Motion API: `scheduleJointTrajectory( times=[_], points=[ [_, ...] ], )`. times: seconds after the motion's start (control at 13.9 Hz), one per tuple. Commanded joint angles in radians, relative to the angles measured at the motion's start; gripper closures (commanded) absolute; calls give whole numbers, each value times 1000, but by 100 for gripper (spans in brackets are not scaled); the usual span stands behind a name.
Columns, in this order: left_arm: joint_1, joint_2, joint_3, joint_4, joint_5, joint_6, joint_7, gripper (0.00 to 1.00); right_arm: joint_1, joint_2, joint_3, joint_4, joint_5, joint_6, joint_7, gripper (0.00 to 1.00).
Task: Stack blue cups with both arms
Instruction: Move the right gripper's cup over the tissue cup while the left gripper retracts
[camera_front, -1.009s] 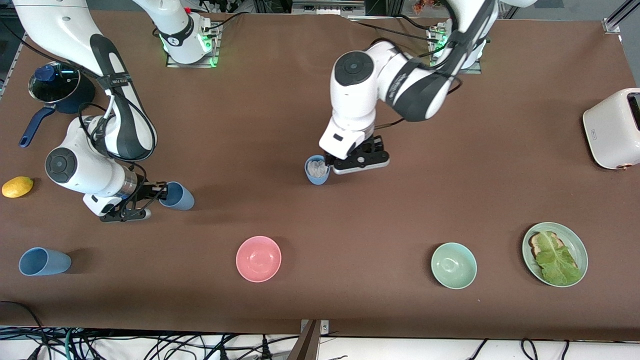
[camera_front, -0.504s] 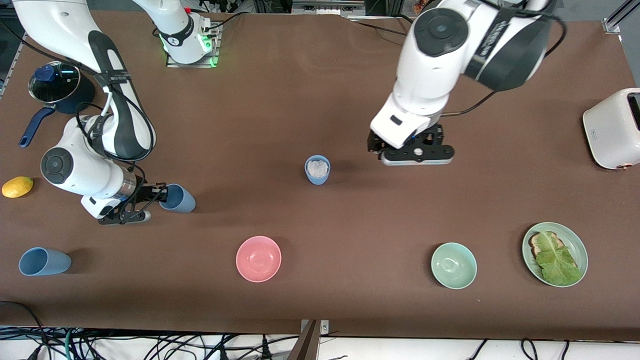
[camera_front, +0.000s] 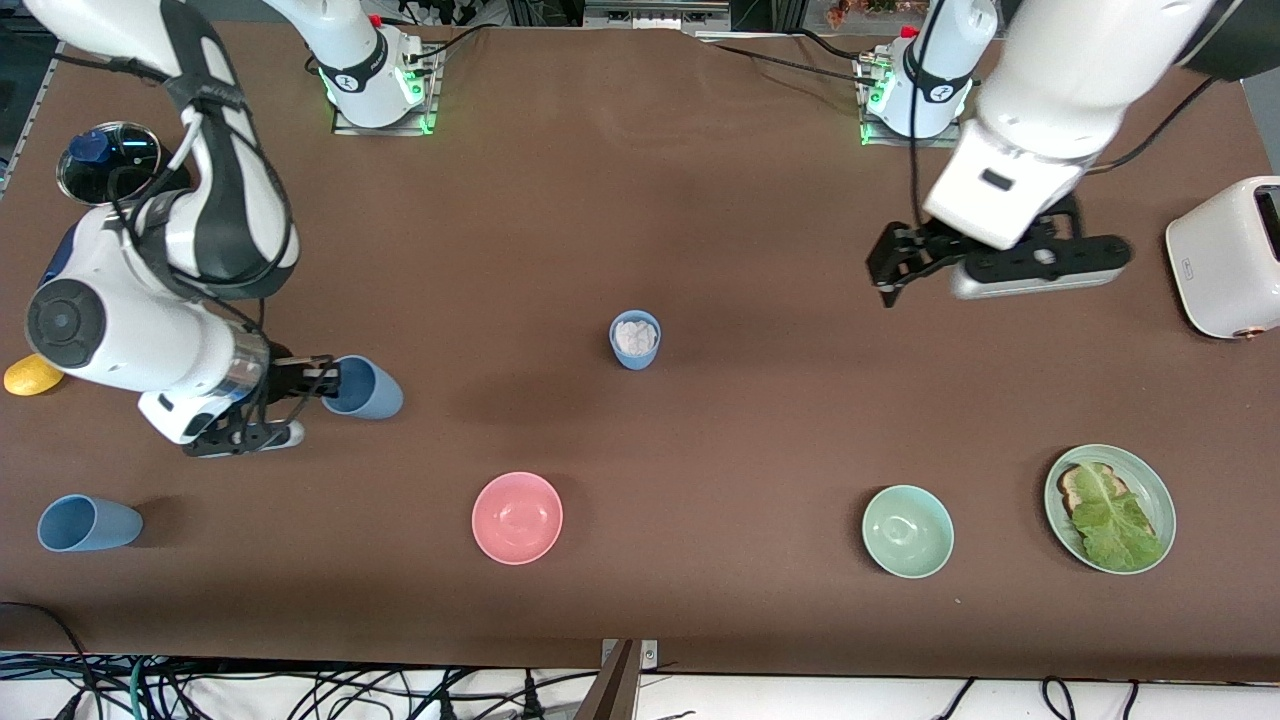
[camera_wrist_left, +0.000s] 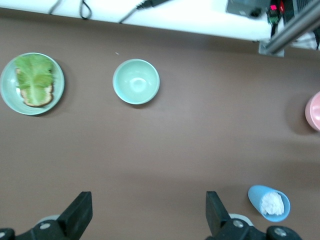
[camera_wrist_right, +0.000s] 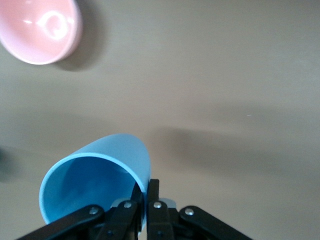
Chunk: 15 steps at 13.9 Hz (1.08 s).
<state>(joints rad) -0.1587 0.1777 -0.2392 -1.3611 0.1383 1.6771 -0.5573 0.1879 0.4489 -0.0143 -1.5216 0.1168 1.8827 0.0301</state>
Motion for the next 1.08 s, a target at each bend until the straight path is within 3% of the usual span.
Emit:
scheduleJointTrajectory(
  times=[0.0, 0.36, 0.5, 0.58, 0.72, 0.86, 1.01],
  points=[
    [51, -56, -18, -33, -26, -4, 19, 0, 88, -12, -4, 44, -5, -63, 155, 100],
    [143, -81, -8, -35, -25, -11, 25, 0, 241, -24, -4, 61, -2, -76, 445, 100],
    [188, -86, 4, -33, -26, -31, 179, 0, 310, -19, -6, 73, -9, -73, 563, 100],
    [202, -89, 30, -35, -34, -34, 330, 0, 343, -15, -6, 84, -23, -71, 623, 100],
    [203, -90, 148, -35, -118, -36, 549, 0, 415, 2, -6, 101, -58, -65, 759, 100],
    [202, -90, 227, -41, -190, -45, 615, 0, 475, 19, -6, 113, -62, -60, 871, 100],
    [197, -110, 242, -67, -190, -53, 622, 0, 521, 37, -7, 121, -71, -53, 947, 100]
  ],
)
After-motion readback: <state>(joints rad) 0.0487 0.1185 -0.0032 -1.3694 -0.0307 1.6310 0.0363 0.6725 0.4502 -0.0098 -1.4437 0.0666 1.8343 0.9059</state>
